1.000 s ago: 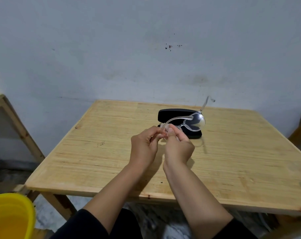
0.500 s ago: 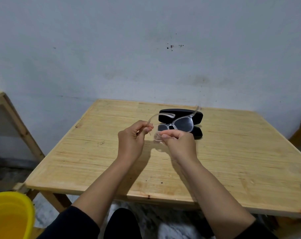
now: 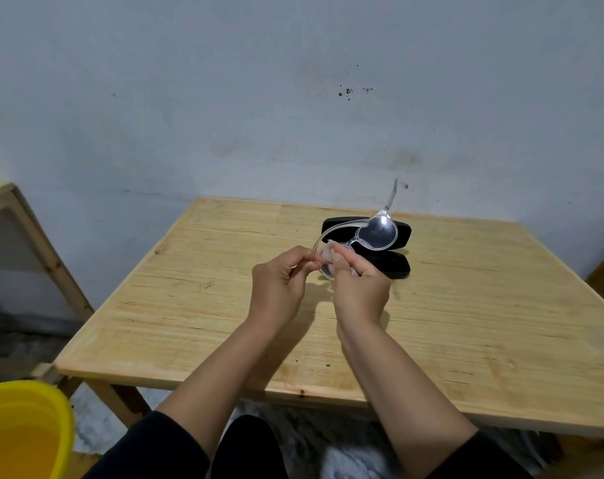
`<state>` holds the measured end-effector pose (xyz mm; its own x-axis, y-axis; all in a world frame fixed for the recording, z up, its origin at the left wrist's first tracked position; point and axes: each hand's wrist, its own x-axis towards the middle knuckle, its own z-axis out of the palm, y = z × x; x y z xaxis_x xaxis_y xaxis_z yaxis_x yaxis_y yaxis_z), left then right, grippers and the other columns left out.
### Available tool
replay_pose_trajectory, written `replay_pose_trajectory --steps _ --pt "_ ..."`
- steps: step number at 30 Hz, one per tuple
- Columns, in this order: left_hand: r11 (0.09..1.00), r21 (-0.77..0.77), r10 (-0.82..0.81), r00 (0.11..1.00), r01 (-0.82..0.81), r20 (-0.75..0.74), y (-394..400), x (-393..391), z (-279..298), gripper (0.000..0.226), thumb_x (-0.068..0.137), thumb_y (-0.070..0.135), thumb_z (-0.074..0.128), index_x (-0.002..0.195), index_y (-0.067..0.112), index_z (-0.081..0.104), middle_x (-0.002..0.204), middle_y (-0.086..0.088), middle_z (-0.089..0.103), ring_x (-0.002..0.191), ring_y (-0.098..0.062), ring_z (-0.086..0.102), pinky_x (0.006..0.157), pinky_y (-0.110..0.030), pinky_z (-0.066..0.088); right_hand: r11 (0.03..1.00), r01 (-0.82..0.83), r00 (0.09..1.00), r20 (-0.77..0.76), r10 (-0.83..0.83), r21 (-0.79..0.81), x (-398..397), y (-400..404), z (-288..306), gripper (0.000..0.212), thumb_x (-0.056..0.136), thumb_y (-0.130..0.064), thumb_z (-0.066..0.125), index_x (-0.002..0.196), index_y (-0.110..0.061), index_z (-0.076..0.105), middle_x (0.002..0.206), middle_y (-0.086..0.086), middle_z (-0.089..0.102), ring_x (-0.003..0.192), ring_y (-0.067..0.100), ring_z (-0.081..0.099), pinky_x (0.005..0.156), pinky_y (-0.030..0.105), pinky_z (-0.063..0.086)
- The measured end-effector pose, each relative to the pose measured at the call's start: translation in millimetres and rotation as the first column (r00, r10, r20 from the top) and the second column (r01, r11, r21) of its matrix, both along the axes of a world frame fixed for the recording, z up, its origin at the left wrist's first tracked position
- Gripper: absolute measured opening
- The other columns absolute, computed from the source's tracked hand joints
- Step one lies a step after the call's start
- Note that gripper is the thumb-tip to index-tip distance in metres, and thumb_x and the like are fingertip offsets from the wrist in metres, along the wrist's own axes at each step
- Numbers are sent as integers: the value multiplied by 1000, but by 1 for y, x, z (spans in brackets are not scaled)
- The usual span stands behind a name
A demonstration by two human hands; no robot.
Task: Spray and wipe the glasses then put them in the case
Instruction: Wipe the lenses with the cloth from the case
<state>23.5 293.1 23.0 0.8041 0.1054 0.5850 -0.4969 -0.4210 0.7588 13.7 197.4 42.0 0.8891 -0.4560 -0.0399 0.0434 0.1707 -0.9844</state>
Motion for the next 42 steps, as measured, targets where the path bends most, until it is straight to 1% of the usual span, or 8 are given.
replay_pose_trajectory --steps 5,10,12,15,18,23,31,42 --pt "1000 8 -17 1000 17 -10 5 1 -2 14 84 4 63 87 15 72 82 12 70 76 10 63 69 -2 42 975 -221 975 -16 221 -19 -1 -9 -1 18 86 -5 63 88 -18 75 90 3 75 77 6 70 68 11 50" --pt "999 -31 -18 999 17 -47 11 -3 0 17 83 3 64 86 17 73 77 20 68 76 12 63 69 -2 43 920 -359 933 -72 352 -157 4 -16 -4 25 84 -5 65 72 -25 75 84 3 76 84 17 72 83 30 55" --pt "997 -72 -8 996 1 -87 17 -3 1 17 81 4 66 82 19 73 69 28 67 72 10 63 67 -3 45 882 -437 899 -77 430 -175 6 -19 -1 29 84 -1 63 69 -23 74 80 3 74 83 19 71 81 28 56" --pt "989 -145 -7 986 -17 -167 27 -4 2 20 78 8 70 74 27 73 72 28 69 75 5 66 73 -15 52 820 -549 836 -91 541 -163 6 -22 4 31 85 4 60 71 -20 73 72 -4 72 76 11 67 70 17 53" --pt "980 -192 10 980 -49 -198 39 -7 7 13 75 12 72 74 25 74 80 15 74 83 -3 69 81 -26 54 782 -605 796 -96 597 -152 4 -18 2 29 86 3 60 72 -19 75 73 -3 74 76 10 67 69 23 52" --pt "963 -236 80 972 -133 -219 74 -15 20 10 73 10 74 74 20 74 81 11 74 86 -5 69 84 -26 53 842 -535 844 -75 531 -63 5 -11 -4 25 87 -1 61 74 -18 75 81 -2 76 85 12 68 80 26 52" --pt "942 -92 304 938 -322 -167 153 -35 26 20 66 5 78 70 24 72 67 27 69 75 7 66 75 -6 47 859 -494 862 -56 504 137 4 -9 -12 23 91 3 51 85 -7 71 80 5 77 84 12 73 82 25 58" --pt "902 229 397 912 -366 -107 196 -49 -12 20 69 -5 74 80 11 75 80 -1 71 75 13 62 78 -2 43 894 -378 905 -108 412 243 -1 -8 -16 15 90 4 53 98 0 65 101 17 71 98 25 69 95 34 52"
